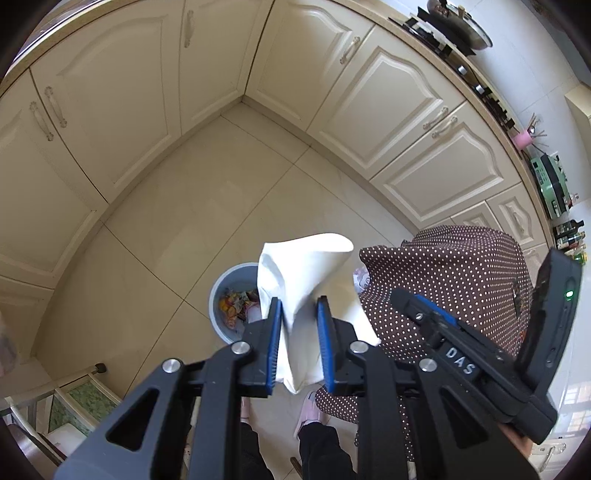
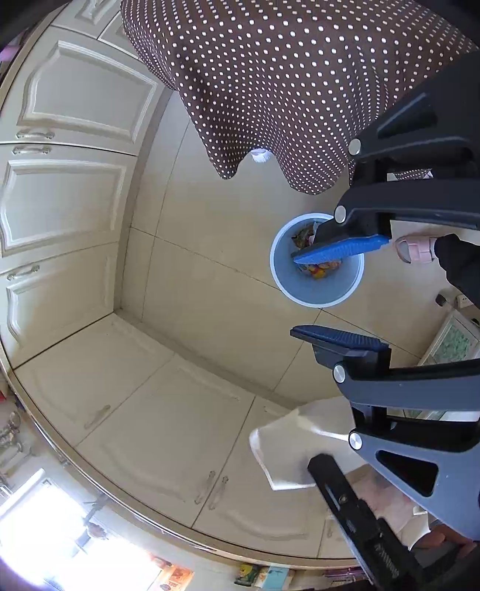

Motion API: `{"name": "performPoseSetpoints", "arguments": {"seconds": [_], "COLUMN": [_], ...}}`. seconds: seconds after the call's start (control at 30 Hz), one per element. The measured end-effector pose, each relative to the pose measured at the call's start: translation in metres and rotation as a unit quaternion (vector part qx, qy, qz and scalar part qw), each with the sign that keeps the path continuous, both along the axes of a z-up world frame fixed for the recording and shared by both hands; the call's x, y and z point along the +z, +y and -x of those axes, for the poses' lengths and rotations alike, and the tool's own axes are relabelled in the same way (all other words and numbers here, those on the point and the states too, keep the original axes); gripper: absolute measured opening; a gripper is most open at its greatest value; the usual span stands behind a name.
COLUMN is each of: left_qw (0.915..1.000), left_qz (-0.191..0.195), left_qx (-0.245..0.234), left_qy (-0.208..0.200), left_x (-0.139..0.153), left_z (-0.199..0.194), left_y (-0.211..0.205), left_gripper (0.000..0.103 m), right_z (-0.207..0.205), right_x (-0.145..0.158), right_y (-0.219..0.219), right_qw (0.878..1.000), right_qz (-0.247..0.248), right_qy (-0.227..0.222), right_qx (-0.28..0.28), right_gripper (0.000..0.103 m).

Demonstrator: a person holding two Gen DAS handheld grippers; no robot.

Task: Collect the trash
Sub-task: 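Carry the paper and bag over the blue bin and open both tools, then grasp the dark packet with the left tool while the right tool grasps the orange bread piece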

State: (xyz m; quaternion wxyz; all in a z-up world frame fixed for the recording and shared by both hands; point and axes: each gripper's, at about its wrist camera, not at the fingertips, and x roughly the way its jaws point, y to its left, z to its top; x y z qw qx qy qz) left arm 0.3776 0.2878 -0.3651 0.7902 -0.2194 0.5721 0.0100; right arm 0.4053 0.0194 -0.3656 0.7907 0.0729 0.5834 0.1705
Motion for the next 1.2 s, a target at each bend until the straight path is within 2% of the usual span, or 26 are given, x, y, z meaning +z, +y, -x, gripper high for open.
{"name": "performPoseSetpoints", "arguments": {"seconds": [0.4,0.53,0.77,1.0,1.2], "left_qw": [0.9995,0.9994,0.9993,0.9985,0.9949], "left_qz": [0.013,0.010,0.009,0.005,0.003], "left_qx": [-0.020,-0.021,-0.030,-0.055,-0.098], "left_qy": [0.020,0.024,0.023,0.000,-0.020], "left_x": [-0.001,0.000,0.005,0.028,0.046], "left_z": [-0.022,-0.028,-0.035,-0.049,-0.068], "left_y": [-0.027,-0.039,-0.068,-0.128,-0.214], "left_gripper": [0.020,0.028,0.030,0.033,0.040], "right_z": [-0.007,-0.009,-0.010,-0.010,-0.001], "right_x": [0.022,0.026,0.034,0.052,0.072], "right_y": [-0.022,-0.034,-0.067,-0.123,-0.210], "right_qw": [0.999,0.999,0.998,0.996,0.988], "right_qz": [-0.013,-0.018,-0.030,-0.037,-0.010], "right_qy": [-0.020,-0.023,-0.030,-0.050,-0.089], "right_qx": [-0.023,-0.028,-0.043,-0.071,-0.125], "right_gripper": [0.038,0.039,0.040,0.041,0.042]}}
